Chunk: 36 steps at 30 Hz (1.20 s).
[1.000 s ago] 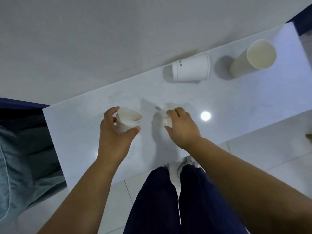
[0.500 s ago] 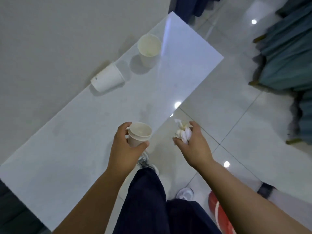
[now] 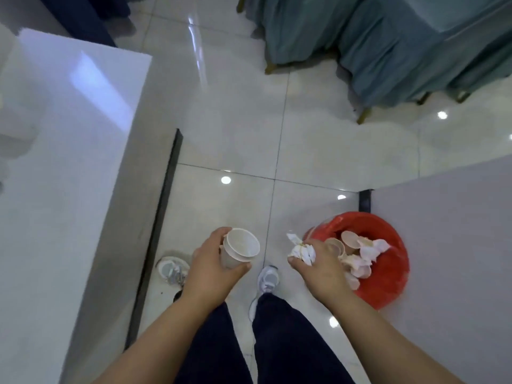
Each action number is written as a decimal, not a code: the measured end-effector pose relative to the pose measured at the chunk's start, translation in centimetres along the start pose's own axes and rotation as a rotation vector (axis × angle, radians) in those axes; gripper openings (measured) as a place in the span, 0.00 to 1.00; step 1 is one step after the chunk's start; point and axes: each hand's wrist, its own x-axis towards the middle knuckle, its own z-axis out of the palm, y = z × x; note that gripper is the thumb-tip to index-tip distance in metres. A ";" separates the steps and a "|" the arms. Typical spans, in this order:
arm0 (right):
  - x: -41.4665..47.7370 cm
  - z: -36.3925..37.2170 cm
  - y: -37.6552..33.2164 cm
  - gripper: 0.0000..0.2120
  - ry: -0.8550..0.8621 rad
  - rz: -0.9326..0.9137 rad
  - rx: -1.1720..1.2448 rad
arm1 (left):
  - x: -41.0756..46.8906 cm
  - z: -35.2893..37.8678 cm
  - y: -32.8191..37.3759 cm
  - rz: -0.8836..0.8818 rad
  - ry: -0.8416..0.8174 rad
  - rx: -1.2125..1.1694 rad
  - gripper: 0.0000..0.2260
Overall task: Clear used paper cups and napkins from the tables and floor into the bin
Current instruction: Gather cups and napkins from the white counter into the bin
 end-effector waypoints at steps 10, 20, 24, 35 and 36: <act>2.0 -9.0 16.7 0.13 0.200 0.215 0.200 | 4.0 19.4 5.5 0.131 -0.362 0.367 0.31; 5.0 -12.6 25.3 0.30 0.297 0.260 0.287 | 7.8 32.4 7.5 0.186 -0.570 0.438 0.40; 4.4 -12.6 26.5 0.25 0.305 0.354 0.284 | 7.0 32.3 7.7 0.158 -0.556 0.500 0.33; 1.9 -12.3 14.8 0.10 0.216 0.194 0.454 | 4.2 19.2 12.0 0.048 -0.351 0.365 0.17; 1.9 -12.0 13.2 0.10 0.191 0.166 0.451 | 3.9 17.6 12.4 0.039 -0.316 0.335 0.16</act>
